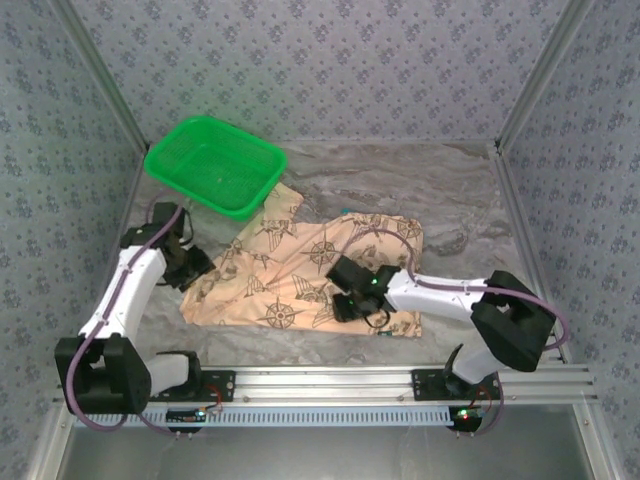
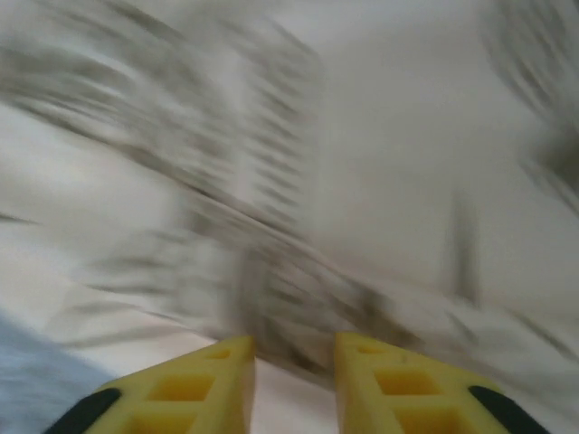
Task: Fold the inside-out t-shirt
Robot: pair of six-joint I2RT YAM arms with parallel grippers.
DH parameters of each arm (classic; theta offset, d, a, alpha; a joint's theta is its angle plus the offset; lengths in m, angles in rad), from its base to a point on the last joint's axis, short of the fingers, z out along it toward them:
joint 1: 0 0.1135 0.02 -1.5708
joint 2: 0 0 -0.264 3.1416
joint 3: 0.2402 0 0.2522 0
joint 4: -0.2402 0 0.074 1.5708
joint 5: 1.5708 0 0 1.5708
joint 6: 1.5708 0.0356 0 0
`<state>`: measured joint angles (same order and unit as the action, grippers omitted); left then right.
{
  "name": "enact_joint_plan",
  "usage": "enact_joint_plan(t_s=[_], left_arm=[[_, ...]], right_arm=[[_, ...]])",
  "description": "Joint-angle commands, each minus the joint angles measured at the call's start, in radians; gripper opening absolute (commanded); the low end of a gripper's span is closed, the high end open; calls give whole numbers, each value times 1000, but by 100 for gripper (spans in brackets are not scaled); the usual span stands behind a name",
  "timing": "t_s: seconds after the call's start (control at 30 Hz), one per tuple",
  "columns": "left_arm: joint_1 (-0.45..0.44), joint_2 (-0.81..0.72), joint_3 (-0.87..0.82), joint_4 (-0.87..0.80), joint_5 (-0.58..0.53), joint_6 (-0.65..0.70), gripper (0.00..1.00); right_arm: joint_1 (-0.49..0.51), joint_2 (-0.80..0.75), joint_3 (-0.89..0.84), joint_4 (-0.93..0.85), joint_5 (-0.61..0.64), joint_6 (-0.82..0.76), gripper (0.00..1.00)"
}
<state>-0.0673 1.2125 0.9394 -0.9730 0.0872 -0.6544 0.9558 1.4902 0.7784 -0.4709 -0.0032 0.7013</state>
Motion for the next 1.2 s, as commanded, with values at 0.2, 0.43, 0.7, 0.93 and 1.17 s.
enact_joint_plan(t_s=[0.2, 0.43, 0.7, 0.93, 1.17], left_arm=[[-252, 281, 73, 175, 25, -3, 46], [-301, 321, 144, 177, 32, 0, 56], [-309, 410, 332, 222, 55, 128, 81], [-322, 626, 575, 288, 141, 280, 84], [-338, 829, 740, 395, 164, 363, 83]], right_arm=[[-15, -113, -156, -340, 143, 442, 21], [146, -268, -196, -416, 107, 588, 24], [-242, -453, -81, -433, 66, 301, 50], [-872, -266, 49, -192, -194, -121, 53], [-986, 7, 255, -103, -241, -430, 52]])
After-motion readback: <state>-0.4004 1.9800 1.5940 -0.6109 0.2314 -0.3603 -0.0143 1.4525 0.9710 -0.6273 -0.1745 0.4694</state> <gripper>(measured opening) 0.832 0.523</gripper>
